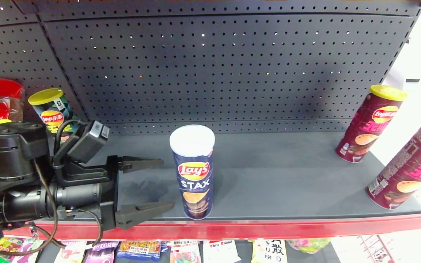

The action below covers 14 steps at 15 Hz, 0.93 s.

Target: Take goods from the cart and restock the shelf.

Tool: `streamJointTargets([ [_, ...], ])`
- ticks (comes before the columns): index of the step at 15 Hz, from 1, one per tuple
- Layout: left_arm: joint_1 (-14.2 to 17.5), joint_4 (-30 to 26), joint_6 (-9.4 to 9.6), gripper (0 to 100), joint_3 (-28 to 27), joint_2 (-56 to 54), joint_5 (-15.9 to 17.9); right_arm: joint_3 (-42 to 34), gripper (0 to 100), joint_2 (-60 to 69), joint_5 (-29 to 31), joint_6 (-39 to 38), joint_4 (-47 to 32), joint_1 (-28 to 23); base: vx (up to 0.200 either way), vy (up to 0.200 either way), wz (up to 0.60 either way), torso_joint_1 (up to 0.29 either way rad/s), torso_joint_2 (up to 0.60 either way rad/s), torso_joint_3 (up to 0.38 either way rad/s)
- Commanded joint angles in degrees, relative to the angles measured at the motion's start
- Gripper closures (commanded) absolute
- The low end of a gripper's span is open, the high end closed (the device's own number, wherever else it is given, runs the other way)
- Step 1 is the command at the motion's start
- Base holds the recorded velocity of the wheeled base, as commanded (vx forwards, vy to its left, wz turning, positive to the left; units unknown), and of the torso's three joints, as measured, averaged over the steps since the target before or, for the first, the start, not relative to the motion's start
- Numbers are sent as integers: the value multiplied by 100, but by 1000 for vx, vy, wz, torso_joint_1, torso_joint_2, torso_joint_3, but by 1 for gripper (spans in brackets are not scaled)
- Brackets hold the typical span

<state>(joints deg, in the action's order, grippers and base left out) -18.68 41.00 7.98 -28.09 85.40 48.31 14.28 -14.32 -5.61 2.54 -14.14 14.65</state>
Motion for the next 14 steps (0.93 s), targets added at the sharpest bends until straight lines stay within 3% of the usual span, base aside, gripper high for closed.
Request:
streamJointTargets([
  [1,259,14,19,0,146,-234,-15,23,100,-35,-11,1,-1,2,0,0,0,0,0,0],
  [3,382,119,10,0,313,-436,-103,49,100,-44,-11,1,8,2,0,0,0,0,0,0],
  [6,514,119,-7,0,664,-946,-516,207,100,-255,-37,1,8,11,0,0,0,0,0,0],
  [9,532,75,-16,0,1271,-2229,-3047,840,100,-1266,-151,28,96,29,0,0,0,0,0,0],
  [10,532,75,-25,0,1297,-2440,-3706,1016,100,-1609,-257,107,280,29,0,0,0,0,0,0],
  [11,532,66,-51,0,1306,-2642,-4093,1271,100,-2057,-336,195,526,73,0,0,0,0,0,0],
  [12,532,40,-78,0,1323,-2853,-4251,1526,100,-2523,-362,256,720,117,0,0,0,0,0,0],
  [14,532,-681,-131,0,1332,-3512,-4453,2053,100,-3402,-450,256,975,416,0,0,0,0,0,0],
])
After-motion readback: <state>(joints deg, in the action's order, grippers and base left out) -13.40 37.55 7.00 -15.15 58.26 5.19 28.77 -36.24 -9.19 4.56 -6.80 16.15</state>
